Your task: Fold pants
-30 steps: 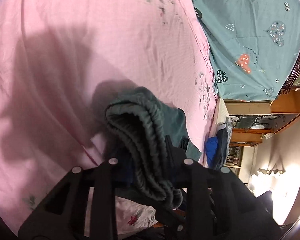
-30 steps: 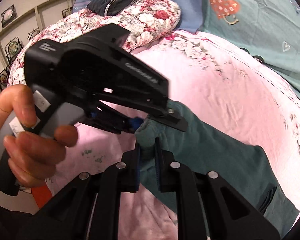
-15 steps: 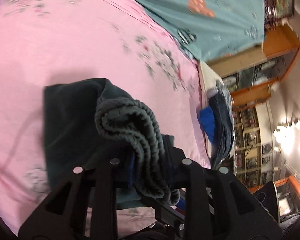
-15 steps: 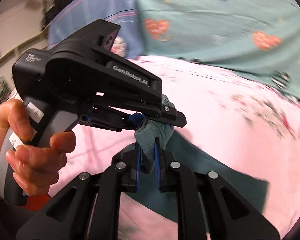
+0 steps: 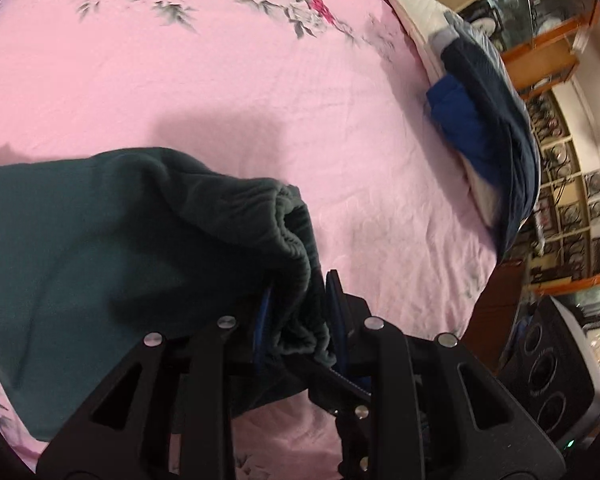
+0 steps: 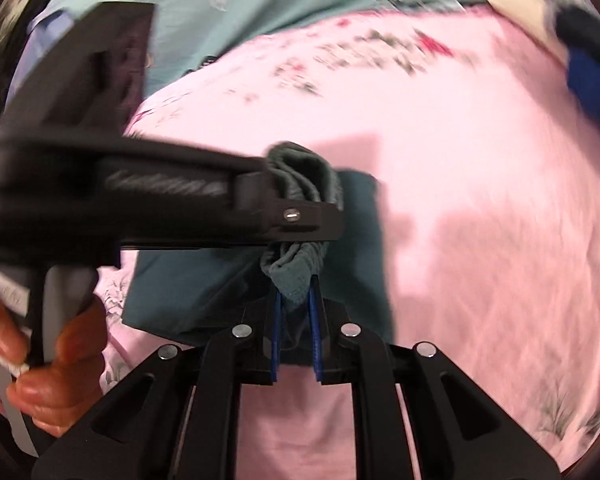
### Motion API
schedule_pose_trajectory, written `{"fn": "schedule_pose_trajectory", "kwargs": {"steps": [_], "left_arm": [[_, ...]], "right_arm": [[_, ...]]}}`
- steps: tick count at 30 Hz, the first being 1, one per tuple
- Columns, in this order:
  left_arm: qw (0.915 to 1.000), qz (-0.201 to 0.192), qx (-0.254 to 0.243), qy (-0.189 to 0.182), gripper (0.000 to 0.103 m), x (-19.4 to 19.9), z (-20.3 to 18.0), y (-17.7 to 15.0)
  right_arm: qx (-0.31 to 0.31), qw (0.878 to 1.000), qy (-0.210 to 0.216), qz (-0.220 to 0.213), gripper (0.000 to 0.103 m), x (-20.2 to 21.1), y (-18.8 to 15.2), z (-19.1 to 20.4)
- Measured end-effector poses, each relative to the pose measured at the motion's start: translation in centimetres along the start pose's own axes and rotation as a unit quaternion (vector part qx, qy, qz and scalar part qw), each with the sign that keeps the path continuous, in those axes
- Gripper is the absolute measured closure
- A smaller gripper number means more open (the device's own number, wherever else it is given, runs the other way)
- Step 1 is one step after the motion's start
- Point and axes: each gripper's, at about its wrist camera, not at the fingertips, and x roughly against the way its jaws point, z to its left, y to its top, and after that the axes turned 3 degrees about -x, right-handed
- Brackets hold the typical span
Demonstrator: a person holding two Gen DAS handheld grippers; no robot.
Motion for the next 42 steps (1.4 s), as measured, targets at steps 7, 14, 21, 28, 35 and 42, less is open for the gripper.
{"fn": "schedule_pose_trajectory", "kwargs": {"steps": [7, 14, 21, 28, 35, 42], "left_arm": [[0.9999, -0.005, -0.010, -0.005, 0.076, 0.5, -1.1, 0.7], [0.9995, 0.006, -0.030, -0.003, 0.071, 0.1, -1.0, -0.2], [0.9972, 0.013, -0.063, 0.039, 0.039, -0.6, -1.6, -1.0], [0.9876, -0.062, -0.101, 0.104, 0.015, 4.2, -1.4, -1.0], [0.9749, -0.058, -0.068, 0.204, 0.013, 6.9, 4.2, -1.9], [0.9773, -0.053, 0.003, 0.205, 0.013, 8.7, 9.8, -3.5]], "right_arm": [[0.007, 1.000, 0.005, -0.021, 0.091, 1.6, -0.4, 0.3], [-0.024, 1.000, -0.001, -0.006, 0.091, 1.3, -0.3, -0.4], [-0.054, 0.998, -0.018, 0.033, 0.090, -0.1, -0.4, -1.7], [-0.071, 0.996, -0.047, 0.037, 0.062, 1.8, 0.7, -3.0], [-0.037, 0.997, -0.056, -0.027, 0.063, 4.1, 3.5, -1.0], [0.061, 0.997, 0.033, -0.017, 0.068, -0.9, 6.7, 5.1]]}}
